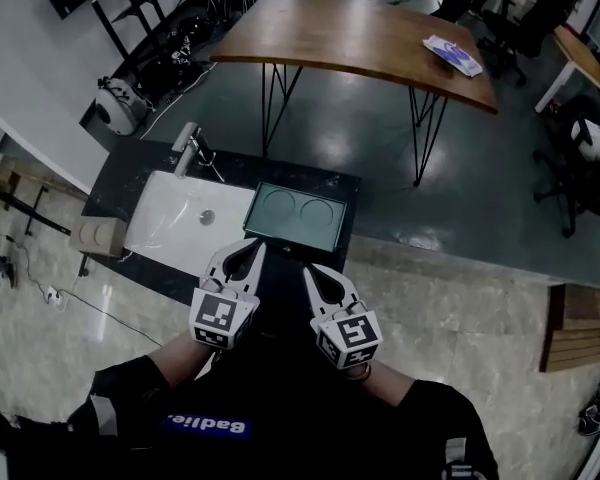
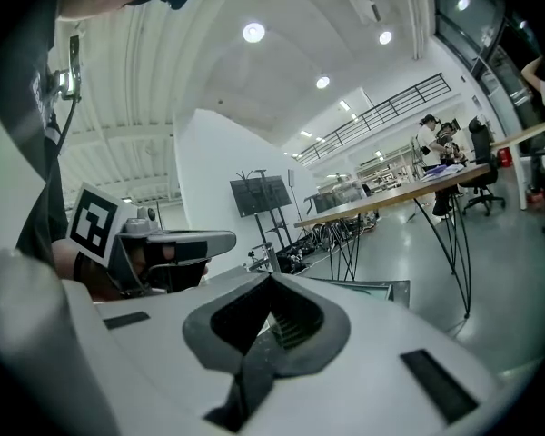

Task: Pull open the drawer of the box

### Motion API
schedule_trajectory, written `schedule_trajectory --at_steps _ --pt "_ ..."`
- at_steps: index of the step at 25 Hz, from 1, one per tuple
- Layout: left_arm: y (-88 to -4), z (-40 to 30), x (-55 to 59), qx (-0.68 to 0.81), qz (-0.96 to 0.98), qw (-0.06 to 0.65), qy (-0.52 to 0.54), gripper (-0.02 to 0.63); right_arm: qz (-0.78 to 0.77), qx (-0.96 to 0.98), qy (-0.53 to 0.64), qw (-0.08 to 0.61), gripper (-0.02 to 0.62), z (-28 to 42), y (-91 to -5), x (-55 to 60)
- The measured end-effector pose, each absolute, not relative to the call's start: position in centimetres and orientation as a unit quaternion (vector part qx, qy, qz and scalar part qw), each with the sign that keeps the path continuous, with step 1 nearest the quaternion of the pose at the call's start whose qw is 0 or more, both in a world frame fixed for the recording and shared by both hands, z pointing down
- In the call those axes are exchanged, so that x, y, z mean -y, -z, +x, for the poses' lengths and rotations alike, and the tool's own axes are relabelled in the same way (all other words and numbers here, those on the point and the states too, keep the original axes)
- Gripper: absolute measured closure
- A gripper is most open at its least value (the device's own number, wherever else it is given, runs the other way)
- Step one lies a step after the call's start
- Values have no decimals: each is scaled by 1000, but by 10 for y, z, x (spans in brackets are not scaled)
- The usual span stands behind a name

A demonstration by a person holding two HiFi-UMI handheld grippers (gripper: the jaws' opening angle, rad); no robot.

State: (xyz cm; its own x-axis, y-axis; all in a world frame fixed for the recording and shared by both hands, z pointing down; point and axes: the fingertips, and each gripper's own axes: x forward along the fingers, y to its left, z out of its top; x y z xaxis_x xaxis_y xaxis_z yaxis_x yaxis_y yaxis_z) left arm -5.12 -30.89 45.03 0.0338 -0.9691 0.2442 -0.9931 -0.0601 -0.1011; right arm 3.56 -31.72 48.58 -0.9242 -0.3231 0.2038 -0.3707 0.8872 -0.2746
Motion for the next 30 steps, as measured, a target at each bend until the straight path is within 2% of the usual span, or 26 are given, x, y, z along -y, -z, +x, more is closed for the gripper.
schedule_trajectory --at_steps 6,18,30 --pt "-481 -82 344 662 727 26 -180 604 218 958 -160 100 595 39 -503 328" --pt "-537 -119 384 599 769 42 -220 604 299 927 -173 147 595 13 -529 318" --pt "-603 -140 407 544 780 57 -304 604 316 893 -189 260 594 -19 -596 314"
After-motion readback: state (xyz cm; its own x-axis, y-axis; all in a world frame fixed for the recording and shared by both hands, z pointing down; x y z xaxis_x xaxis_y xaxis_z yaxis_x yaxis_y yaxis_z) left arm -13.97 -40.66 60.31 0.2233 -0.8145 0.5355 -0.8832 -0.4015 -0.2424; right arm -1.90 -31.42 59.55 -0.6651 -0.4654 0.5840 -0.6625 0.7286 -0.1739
